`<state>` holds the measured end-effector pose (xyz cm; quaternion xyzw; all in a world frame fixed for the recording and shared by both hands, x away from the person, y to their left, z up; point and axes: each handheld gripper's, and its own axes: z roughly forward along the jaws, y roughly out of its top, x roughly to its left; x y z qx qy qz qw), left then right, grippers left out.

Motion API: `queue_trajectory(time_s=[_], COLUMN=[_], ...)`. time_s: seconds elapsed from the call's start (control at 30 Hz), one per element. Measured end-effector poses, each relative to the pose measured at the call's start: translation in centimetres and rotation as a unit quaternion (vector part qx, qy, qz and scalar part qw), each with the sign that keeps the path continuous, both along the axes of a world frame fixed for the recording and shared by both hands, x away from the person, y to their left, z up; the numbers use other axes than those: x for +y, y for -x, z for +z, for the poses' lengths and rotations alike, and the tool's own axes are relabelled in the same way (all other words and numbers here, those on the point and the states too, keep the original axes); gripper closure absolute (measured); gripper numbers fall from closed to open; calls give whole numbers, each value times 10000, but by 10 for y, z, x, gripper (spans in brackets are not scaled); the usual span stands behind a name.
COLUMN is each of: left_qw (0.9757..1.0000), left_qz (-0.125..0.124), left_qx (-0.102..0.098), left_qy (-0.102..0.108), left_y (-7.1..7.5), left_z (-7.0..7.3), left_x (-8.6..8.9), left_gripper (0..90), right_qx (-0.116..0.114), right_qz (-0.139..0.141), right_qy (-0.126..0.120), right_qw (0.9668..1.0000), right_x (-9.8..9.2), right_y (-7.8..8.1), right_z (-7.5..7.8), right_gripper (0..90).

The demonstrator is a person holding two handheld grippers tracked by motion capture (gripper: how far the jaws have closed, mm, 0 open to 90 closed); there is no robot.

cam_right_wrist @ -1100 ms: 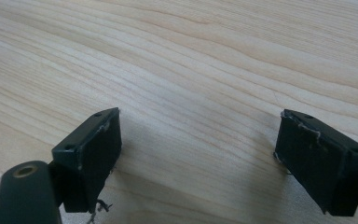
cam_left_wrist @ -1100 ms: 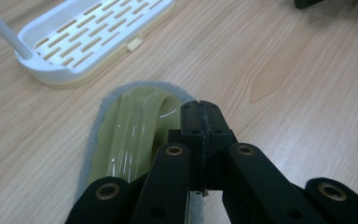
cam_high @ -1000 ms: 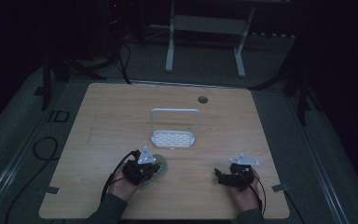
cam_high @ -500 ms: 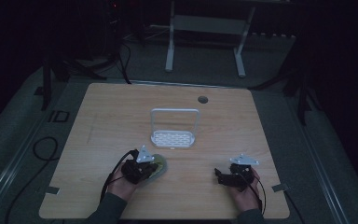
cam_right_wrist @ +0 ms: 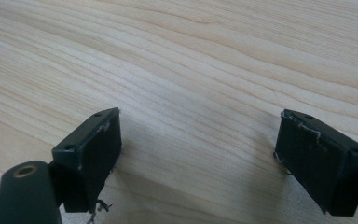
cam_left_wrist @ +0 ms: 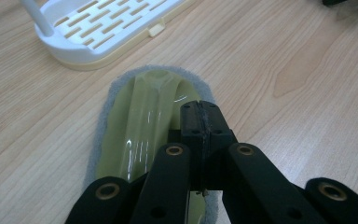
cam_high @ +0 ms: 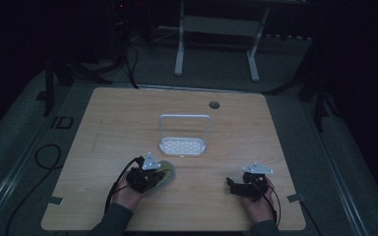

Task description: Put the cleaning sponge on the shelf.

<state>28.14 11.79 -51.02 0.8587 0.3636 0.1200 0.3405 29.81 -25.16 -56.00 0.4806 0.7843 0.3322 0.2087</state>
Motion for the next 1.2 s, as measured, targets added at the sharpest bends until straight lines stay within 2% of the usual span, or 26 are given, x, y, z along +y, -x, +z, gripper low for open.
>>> queue_trajectory(time_s=[0.3, 0.53, 0.87, 0.97, 1.07, 1.2], left_qw=[9999, 9998, 9992, 9995, 9997, 9998], left_qz=[123, 172, 383, 296, 147, -44], left_qx=[32, 55, 79, 81, 75, 51], left_qy=[37, -16, -90, -74, -172, -186], left_y=[1, 6, 13, 14, 15, 16], left_z=[0, 0, 2, 3, 6, 12], left_x=[8, 15, 43, 46, 47, 47], left_gripper=[898, 898, 897, 883, 831, 772], right_qx=[0, 1, -1, -1, -1, 0], right_qz=[-1, -1, -1, -2, -2, -4], right_qy=[0, -1, -2, -1, -1, -3], right_qw=[10000, 10000, 10000, 10000, 10000, 10000], right_x=[0, 0, 0, 0, 0, 0], right_y=[0, 0, 0, 0, 0, 0], right_z=[0, 0, 0, 0, 0, 0], right_gripper=[140, 140, 140, 140, 140, 140])
